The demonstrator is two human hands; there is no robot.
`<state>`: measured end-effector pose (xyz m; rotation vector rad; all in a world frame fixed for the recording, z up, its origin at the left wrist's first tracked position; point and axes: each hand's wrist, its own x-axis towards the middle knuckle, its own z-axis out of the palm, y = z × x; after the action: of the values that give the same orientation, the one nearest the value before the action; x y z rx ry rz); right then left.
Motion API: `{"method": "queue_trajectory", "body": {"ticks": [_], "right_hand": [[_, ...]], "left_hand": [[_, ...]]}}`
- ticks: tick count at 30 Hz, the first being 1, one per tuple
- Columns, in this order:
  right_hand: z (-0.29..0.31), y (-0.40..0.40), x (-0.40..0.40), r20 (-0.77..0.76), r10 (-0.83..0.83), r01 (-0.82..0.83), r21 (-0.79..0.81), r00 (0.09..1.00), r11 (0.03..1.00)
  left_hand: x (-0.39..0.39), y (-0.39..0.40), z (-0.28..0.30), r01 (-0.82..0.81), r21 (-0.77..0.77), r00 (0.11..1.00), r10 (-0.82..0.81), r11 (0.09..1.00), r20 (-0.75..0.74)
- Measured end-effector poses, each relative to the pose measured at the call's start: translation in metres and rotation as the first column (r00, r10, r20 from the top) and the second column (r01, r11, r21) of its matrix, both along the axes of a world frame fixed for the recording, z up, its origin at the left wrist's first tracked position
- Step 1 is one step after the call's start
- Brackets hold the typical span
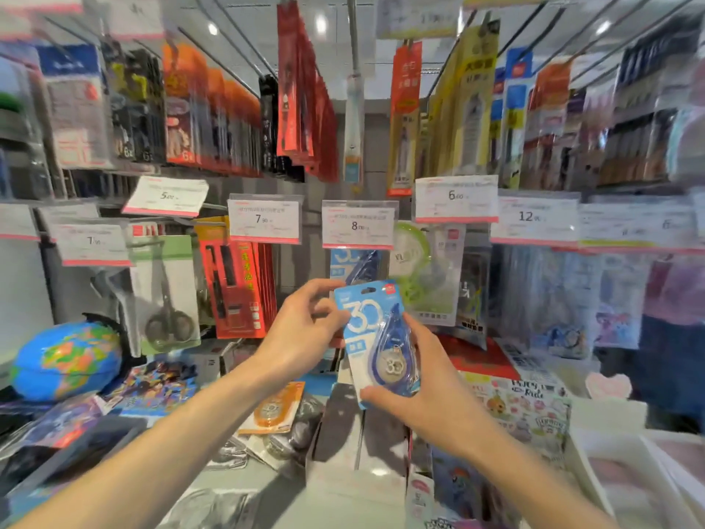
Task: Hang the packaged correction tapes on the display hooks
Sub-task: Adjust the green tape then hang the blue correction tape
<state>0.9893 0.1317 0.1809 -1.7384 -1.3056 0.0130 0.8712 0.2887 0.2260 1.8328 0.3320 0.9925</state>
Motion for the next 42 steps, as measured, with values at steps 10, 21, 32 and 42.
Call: {"method": "queue_trajectory", "body": {"ticks": [10, 21, 32, 42], "right_hand": [[0.006, 0.004, 0.011, 0.142, -0.158, 0.134, 0.167, 0.977, 0.977], [0.015, 0.002, 0.022, 0.116, -0.299, 0.267, 0.232, 0.947, 0.935], [0.015, -0.003, 0.023, 0.149, -0.281, 0.243, 0.231, 0.948, 0.942], [0.033, 0.027, -0.003, 0.213, -0.233, 0.181, 0.239, 0.949, 0.954]], "left_hand": [[-0.026, 0.014, 0.01, -0.343, 0.736, 0.92, 0.367, 0.584, 0.138], [-0.029, 0.031, 0.078, -0.383, 0.922, 0.833, 0.41, -0.057, 0.371], [-0.036, 0.042, 0.092, -0.307, 0.932, 0.861, 0.36, -0.192, 0.358], [-0.044, 0.033, 0.104, -0.365, 0.931, 0.876, 0.344, 0.015, 0.338]]}}
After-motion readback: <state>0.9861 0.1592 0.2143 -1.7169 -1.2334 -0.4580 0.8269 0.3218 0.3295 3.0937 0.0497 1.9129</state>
